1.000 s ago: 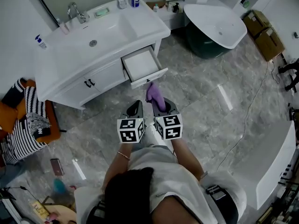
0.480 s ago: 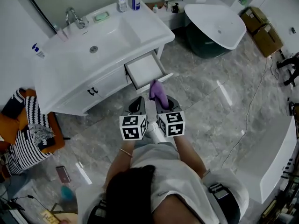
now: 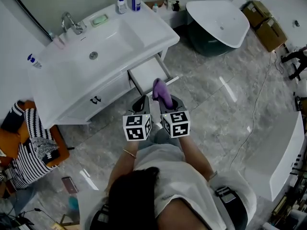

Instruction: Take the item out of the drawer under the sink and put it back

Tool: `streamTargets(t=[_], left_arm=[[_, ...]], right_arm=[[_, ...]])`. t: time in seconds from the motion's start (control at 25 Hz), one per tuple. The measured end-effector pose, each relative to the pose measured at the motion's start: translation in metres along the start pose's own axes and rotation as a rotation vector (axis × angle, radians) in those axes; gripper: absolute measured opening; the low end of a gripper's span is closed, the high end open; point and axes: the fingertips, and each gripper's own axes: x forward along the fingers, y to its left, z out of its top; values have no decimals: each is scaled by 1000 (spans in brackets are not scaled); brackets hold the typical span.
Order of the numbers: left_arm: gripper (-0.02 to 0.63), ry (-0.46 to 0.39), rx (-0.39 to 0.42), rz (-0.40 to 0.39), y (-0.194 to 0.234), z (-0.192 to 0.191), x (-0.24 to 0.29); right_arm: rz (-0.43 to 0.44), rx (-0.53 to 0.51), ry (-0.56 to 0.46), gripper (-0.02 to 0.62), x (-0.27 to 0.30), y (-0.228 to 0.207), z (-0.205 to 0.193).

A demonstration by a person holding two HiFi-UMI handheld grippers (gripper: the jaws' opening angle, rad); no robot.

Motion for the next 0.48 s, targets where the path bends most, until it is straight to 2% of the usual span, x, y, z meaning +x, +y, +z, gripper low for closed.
streamTargets(t=[0.48], left_arm=[[3, 3, -6, 26, 24, 9, 24]], right_arm=[[17, -6, 11, 74, 34, -6, 12]])
